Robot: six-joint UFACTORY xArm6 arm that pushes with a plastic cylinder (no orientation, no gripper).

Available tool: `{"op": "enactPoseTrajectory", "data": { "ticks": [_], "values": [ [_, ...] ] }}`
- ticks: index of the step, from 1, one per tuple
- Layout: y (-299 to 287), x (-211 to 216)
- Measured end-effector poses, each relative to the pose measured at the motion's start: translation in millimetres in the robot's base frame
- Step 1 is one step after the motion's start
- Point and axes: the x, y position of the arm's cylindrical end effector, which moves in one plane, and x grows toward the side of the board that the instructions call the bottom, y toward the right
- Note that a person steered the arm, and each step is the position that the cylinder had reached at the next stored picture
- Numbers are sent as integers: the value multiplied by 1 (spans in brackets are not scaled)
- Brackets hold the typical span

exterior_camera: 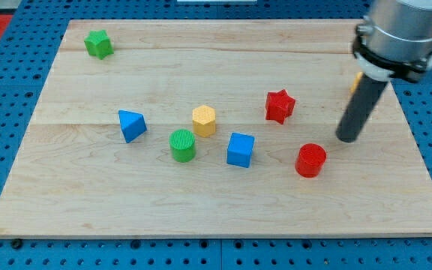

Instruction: Push the red star to the top center

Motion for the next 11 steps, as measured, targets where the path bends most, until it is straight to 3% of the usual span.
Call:
{"op": "enactPoseTrajectory", "data": {
  "ticks": [4, 7, 10, 11],
  "values": [
    [-144, -78],
    [-113, -143],
    [-67, -174],
    [-93, -180]
  ]
}}
